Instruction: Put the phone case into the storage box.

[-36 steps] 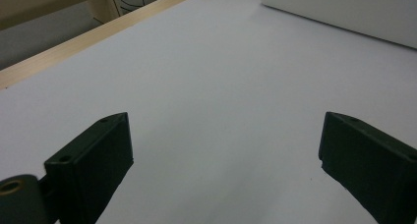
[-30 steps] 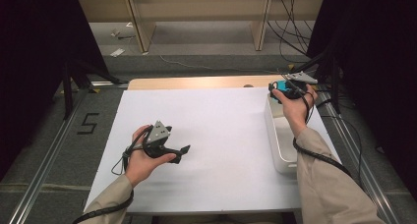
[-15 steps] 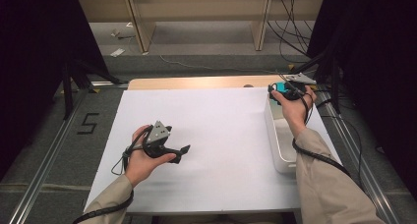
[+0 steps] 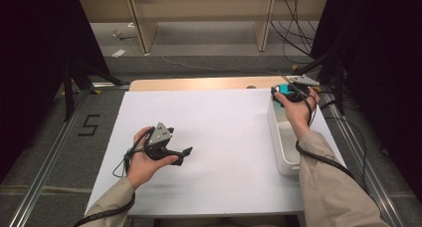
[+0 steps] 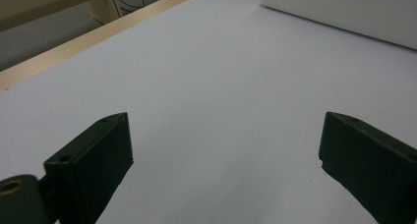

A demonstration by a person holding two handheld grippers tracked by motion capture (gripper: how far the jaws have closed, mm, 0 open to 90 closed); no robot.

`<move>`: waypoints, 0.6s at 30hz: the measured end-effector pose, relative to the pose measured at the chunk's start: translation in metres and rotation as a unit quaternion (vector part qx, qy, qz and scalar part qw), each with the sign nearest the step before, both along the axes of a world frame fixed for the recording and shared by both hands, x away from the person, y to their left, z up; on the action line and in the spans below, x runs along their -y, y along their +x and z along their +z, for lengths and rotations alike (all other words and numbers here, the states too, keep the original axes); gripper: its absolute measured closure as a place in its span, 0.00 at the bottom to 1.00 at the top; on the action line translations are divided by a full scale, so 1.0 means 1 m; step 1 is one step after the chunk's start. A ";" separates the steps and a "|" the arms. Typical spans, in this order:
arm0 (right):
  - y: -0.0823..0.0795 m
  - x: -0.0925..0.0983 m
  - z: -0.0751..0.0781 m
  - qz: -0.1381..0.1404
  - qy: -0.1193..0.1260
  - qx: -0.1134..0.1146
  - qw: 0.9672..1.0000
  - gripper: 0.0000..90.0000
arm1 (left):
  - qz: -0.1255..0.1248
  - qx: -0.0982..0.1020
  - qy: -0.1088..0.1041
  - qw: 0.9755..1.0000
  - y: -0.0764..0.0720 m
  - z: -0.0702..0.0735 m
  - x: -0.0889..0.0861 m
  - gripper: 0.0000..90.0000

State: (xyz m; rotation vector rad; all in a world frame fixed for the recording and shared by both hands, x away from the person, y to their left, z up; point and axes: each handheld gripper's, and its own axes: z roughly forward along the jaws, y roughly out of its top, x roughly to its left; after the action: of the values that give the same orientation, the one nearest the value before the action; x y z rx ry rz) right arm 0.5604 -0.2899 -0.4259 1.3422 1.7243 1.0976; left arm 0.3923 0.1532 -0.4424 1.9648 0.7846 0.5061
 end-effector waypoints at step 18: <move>0.002 0.001 0.001 -0.004 0.002 -0.002 1.000 0.01 | -0.001 0.000 0.000 1.000 0.000 0.000 0.000 0.06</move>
State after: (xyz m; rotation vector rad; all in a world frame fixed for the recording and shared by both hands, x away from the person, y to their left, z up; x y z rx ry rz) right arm 0.5619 -0.2911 -0.4251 1.3536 1.7202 1.0941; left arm 0.3923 0.1529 -0.4426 1.9660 0.7834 0.5056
